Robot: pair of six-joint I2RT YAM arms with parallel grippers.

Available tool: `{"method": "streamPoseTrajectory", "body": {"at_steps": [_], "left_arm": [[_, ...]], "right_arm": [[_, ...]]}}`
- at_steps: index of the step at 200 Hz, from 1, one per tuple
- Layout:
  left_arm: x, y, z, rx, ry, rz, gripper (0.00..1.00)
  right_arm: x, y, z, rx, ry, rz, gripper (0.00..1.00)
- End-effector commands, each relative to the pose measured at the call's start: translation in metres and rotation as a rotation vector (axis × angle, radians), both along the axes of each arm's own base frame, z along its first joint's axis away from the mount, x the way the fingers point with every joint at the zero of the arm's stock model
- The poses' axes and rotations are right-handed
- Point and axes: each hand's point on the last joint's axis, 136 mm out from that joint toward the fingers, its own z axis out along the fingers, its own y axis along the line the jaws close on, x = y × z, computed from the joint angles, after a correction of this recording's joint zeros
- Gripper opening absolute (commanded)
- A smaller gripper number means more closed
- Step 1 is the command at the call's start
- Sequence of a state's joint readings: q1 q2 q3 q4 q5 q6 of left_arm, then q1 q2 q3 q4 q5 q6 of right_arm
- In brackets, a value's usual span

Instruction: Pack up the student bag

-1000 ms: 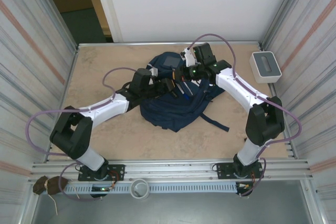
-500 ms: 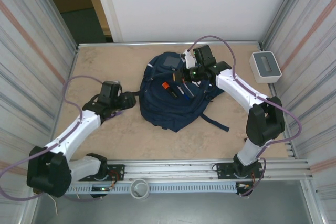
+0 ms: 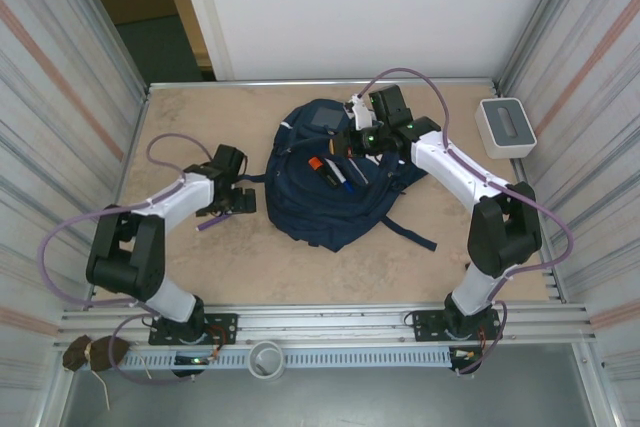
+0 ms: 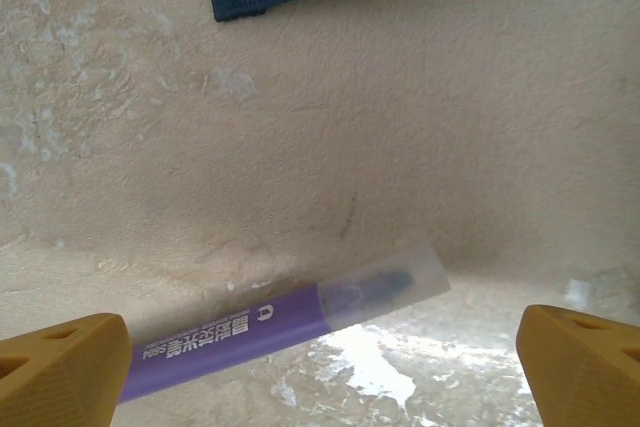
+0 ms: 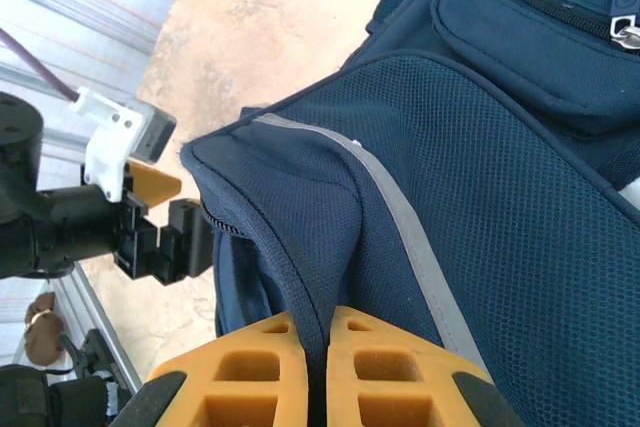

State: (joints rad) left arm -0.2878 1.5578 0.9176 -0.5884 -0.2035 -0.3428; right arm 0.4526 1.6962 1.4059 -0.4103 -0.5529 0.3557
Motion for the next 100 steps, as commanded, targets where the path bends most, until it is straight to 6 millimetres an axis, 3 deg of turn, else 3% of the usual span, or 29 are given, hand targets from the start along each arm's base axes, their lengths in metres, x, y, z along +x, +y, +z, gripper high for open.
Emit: {"method": "streamPoseTrajectory", "body": {"at_steps": [1, 54, 100], "left_arm": [[-0.006, 0.009, -0.002, 0.072, 0.075, -0.03, 0.99], [-0.005, 0.009, -0.012, 0.054, 0.126, -0.068, 0.98], [-0.001, 0.011, -0.026, -0.015, 0.154, -0.053, 0.88]], "right_arm": [[0.011, -0.001, 0.006, 0.037, -0.033, -0.002, 0.0], [0.011, -0.003, 0.007, 0.041, -0.031, -0.008, 0.0], [0.01, -0.004, 0.008, 0.041, -0.033, -0.009, 0.0]]}}
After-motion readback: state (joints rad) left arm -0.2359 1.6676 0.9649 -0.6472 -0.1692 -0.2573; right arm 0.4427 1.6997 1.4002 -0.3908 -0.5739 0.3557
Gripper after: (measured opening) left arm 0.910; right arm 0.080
